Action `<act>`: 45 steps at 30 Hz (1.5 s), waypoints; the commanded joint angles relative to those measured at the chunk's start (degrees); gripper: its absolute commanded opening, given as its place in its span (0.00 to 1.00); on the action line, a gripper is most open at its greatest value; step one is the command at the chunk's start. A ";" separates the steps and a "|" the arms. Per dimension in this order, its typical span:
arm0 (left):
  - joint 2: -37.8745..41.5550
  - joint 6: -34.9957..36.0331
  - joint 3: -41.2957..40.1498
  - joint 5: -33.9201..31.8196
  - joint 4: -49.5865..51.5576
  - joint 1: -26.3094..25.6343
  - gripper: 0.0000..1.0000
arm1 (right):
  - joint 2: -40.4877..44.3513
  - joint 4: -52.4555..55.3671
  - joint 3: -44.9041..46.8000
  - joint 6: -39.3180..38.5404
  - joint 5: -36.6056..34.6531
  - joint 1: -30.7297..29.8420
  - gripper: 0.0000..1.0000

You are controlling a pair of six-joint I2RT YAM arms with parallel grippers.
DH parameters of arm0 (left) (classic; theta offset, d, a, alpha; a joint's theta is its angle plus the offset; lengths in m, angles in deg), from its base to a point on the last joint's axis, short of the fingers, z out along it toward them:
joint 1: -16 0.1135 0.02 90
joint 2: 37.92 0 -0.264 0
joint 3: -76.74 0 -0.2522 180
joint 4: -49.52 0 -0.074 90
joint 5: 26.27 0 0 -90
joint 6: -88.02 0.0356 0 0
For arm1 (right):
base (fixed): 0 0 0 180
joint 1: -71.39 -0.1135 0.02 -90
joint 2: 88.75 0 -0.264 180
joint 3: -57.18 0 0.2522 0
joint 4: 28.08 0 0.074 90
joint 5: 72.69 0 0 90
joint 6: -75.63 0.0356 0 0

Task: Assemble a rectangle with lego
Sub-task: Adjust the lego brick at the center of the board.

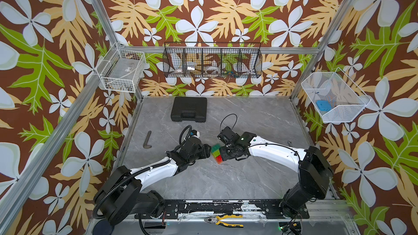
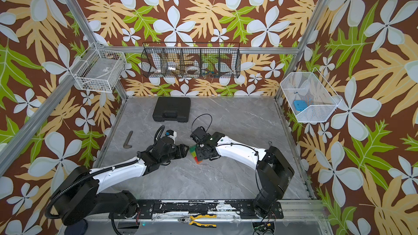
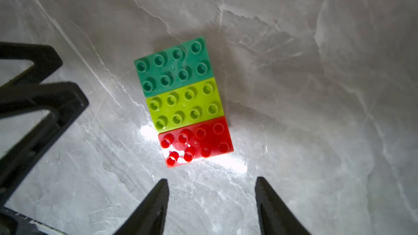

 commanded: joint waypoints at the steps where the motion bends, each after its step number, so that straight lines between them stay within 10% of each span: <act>1: -0.93 2.49 1.98 1.46 -0.93 0.96 0.72 | 2.73 -5.36 3.60 6.70 5.55 0.19 0.48; 17: -12.61 0.71 7.16 15.57 -11.43 5.26 0.82 | 9.21 -27.25 21.62 20.72 17.04 3.08 0.63; 45: -6.47 -5.09 -5.38 19.73 -17.34 5.26 0.78 | -2.73 -25.68 11.14 13.46 20.00 9.23 0.60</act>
